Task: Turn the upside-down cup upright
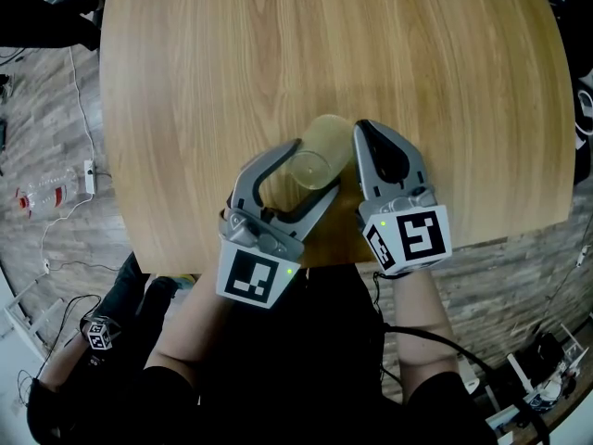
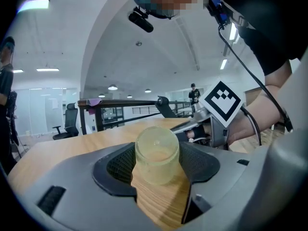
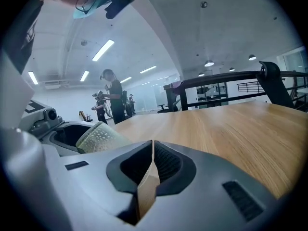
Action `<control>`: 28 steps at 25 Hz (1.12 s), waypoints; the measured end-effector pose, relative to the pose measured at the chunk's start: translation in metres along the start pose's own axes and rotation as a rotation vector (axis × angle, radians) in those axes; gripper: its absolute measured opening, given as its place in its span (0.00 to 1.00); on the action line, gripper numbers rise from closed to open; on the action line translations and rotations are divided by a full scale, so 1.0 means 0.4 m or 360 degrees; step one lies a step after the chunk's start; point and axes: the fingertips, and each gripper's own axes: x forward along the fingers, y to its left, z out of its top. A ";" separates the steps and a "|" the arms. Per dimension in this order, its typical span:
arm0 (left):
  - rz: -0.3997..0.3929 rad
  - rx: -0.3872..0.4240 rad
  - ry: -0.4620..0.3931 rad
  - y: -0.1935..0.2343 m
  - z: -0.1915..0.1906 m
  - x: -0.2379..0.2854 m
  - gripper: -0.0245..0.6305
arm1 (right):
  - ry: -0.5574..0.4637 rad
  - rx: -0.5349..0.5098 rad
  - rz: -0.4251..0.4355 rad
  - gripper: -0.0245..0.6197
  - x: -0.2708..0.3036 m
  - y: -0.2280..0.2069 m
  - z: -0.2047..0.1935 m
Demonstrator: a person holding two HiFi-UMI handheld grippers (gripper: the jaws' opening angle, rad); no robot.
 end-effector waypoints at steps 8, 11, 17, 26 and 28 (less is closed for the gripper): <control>-0.0009 -0.0008 -0.0021 -0.001 0.016 0.028 0.47 | 0.0093 0.0017 0.0037 0.06 0.010 0.000 -0.035; -0.0016 -0.0002 -0.0026 -0.006 0.009 0.044 0.47 | 0.0104 0.0023 0.0018 0.06 0.008 -0.001 -0.045; -0.0019 -0.0065 -0.0027 -0.005 -0.014 0.047 0.47 | 0.0096 0.0041 0.0032 0.06 0.009 -0.001 -0.042; -0.0038 -0.0066 -0.0094 -0.008 0.000 0.034 0.47 | 0.0108 0.0040 0.0006 0.06 0.009 -0.007 -0.044; -0.0050 -0.0064 -0.0117 -0.003 0.018 0.022 0.47 | 0.0100 0.0032 -0.0019 0.06 0.005 -0.011 -0.027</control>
